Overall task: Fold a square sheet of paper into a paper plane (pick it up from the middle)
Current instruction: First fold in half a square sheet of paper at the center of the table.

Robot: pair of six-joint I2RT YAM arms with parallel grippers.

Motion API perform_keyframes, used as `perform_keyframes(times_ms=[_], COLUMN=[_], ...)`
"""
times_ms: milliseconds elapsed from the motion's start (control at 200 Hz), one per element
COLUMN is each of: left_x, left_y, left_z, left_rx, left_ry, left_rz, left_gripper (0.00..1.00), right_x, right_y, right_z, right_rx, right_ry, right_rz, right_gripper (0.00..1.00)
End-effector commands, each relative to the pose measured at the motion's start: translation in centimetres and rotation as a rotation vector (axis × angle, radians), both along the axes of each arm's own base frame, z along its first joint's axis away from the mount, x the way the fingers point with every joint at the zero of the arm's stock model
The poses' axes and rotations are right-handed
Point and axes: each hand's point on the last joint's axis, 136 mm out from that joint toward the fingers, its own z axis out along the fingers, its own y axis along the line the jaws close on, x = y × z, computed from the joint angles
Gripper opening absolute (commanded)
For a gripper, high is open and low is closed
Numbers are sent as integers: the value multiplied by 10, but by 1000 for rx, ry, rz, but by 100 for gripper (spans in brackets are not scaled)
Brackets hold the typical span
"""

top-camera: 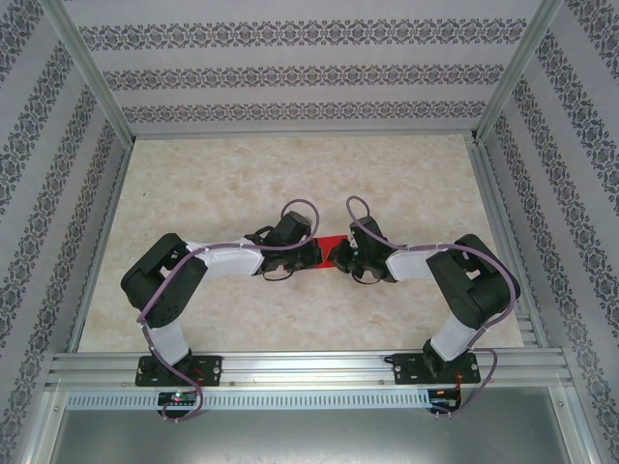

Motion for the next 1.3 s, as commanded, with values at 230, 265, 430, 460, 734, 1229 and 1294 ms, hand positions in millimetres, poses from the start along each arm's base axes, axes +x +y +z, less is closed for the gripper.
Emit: perform_keyframes(times_ms=[230, 265, 430, 460, 734, 1229, 1294], left_x=[-2, -3, -10, -11, -14, -40, -35], left_y=[21, 25, 51, 56, 92, 148, 148], left_z=[-37, -40, -51, -51, -48, -60, -51], left_rx=[12, 22, 106, 120, 248, 314, 317], left_ry=[83, 89, 113, 113, 125, 158, 133], left_rz=[151, 163, 254, 269, 385, 559, 549], left_gripper=[0, 0, 0, 0, 0, 0, 0], right_x=[-16, -17, -23, -26, -36, -36, -35], right_y=[-17, -18, -27, -30, -49, -53, -53], right_z=[-31, -32, -42, -45, -60, -61, -60], right_rx=[-67, -70, -117, -133, -201, -199, -197], right_ry=[97, 100, 137, 150, 206, 206, 203], right_rz=[-47, -48, -65, -68, -101, -119, -121], right_gripper=[2, 2, 1, 1, 1, 1, 1])
